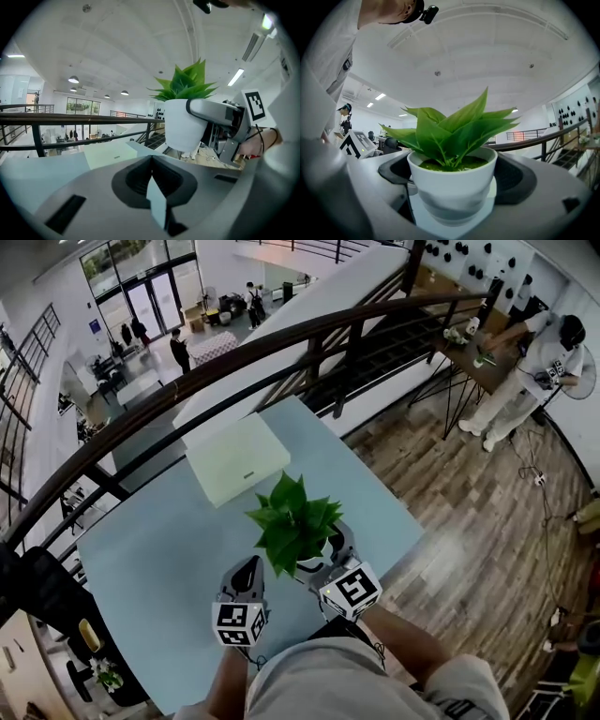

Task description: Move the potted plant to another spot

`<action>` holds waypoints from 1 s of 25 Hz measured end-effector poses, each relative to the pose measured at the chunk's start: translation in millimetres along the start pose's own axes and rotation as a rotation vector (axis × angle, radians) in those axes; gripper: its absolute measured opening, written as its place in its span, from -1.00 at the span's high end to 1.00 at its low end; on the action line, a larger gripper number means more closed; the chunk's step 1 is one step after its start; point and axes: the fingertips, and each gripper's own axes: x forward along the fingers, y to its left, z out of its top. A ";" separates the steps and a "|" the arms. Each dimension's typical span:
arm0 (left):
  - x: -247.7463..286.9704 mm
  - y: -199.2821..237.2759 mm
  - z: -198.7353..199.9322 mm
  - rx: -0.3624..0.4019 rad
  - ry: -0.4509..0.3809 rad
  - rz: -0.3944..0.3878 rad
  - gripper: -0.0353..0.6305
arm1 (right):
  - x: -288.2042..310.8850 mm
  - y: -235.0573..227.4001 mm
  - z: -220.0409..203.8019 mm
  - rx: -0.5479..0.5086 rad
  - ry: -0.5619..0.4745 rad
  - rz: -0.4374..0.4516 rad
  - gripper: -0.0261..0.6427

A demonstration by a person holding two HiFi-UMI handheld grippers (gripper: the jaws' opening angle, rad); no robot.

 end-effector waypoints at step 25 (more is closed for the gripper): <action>62.4 -76.6 -32.0 0.061 0.140 -0.296 0.86 | -78.7 -63.8 -33.8 0.103 0.067 -0.336 -0.66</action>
